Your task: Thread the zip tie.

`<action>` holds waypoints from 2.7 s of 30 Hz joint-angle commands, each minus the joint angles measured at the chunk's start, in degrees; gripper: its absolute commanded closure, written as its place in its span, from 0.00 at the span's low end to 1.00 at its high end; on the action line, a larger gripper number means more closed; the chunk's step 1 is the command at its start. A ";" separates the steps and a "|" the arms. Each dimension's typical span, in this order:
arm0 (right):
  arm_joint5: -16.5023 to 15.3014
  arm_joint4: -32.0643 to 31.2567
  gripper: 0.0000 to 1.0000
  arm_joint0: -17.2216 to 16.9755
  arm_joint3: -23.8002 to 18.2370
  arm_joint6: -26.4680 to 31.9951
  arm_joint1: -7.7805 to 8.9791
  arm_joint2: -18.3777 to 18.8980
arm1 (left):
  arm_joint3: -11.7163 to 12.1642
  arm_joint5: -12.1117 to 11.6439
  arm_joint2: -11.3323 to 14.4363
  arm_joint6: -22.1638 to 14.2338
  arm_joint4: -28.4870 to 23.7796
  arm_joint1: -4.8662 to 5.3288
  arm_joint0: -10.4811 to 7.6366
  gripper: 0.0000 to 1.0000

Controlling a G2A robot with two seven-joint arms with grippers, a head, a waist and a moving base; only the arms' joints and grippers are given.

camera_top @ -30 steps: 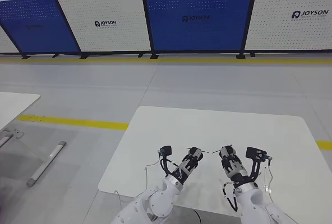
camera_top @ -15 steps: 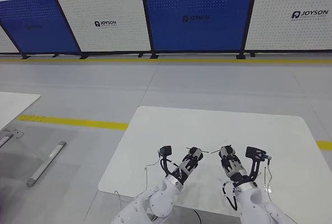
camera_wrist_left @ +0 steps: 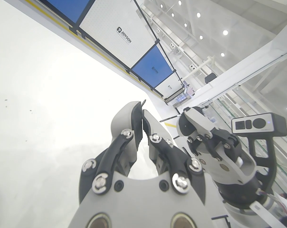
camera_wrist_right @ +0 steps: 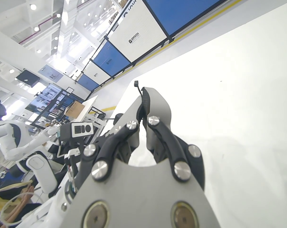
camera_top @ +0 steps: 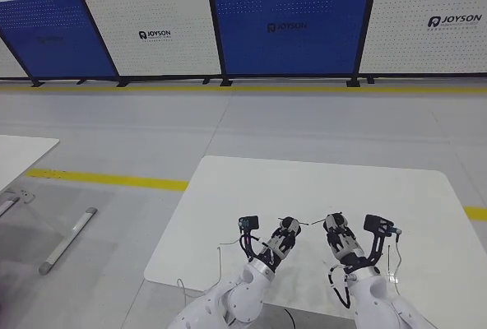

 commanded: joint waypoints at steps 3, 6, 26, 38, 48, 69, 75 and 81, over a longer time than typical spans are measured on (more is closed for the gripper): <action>-1.10 1.33 1.00 0.12 0.90 1.04 -0.42 0.35 | 0.00 0.00 0.00 0.00 0.00 0.00 0.00 1.00; -1.45 1.46 1.00 0.59 1.54 2.28 -0.73 0.59 | 0.00 0.00 0.00 0.00 0.00 0.00 0.00 1.00; -1.40 0.01 1.00 0.77 2.96 5.25 -2.47 2.15 | 0.00 0.00 0.00 0.00 0.00 0.00 0.00 1.00; -1.45 -0.49 1.00 1.35 4.56 6.14 -3.64 2.46 | 0.00 0.00 0.00 0.00 0.00 0.00 0.00 1.00; -2.39 -1.92 1.00 1.00 4.61 6.88 -4.37 2.63 | 0.00 0.00 0.00 0.00 0.00 0.00 0.00 1.00; -4.87 -4.69 1.00 -1.62 3.70 6.20 -5.34 4.85 | 0.00 0.00 0.00 0.00 0.00 0.00 0.00 1.00; -4.78 -4.88 1.00 -1.92 3.71 6.66 -5.69 5.23 | 0.00 0.00 0.00 0.00 0.00 0.00 0.00 1.00; -4.36 -5.67 1.00 -1.68 4.16 7.02 -6.09 5.17 | 0.00 0.00 0.00 0.00 0.00 0.00 0.00 1.00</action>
